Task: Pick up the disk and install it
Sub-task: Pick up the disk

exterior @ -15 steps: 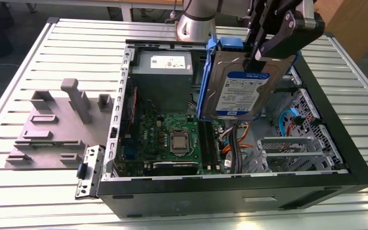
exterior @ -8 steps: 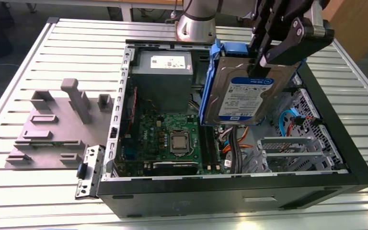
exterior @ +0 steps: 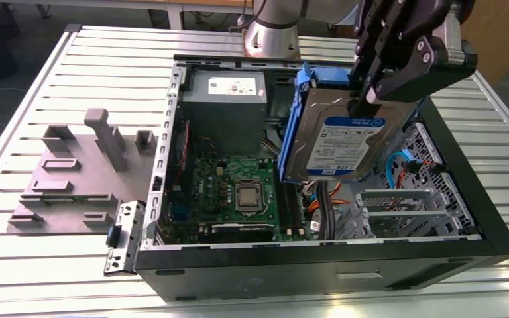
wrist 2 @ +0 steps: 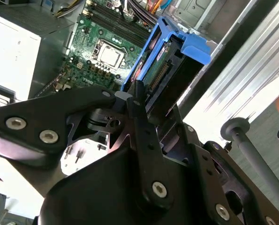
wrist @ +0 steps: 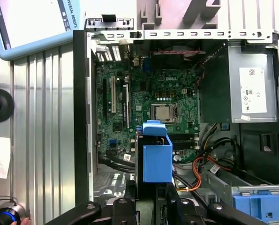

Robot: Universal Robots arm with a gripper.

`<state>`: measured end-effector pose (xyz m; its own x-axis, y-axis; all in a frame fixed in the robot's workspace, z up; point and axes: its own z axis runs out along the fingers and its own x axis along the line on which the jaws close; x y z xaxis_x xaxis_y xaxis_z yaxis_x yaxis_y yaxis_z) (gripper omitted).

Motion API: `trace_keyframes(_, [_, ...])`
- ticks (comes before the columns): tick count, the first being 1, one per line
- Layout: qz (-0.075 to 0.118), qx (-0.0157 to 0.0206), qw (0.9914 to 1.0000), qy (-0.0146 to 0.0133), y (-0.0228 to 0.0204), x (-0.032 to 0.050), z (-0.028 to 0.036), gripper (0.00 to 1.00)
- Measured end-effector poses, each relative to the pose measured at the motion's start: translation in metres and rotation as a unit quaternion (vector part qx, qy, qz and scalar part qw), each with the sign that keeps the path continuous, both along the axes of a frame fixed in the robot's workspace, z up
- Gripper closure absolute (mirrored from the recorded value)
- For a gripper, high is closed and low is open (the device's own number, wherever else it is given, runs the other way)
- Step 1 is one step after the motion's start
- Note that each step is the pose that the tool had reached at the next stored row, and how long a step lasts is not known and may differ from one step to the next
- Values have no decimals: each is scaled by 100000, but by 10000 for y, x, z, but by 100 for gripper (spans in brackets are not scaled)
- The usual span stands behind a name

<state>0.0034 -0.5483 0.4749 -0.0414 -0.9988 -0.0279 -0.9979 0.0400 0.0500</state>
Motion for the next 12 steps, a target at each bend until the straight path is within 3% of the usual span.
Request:
trace_keyframes(8, [-3, -3, 100000, 1, -92, 15, 0, 65])
trace_keyframes(12, [0, -2, 100000, 1, -102, 16, 0, 65])
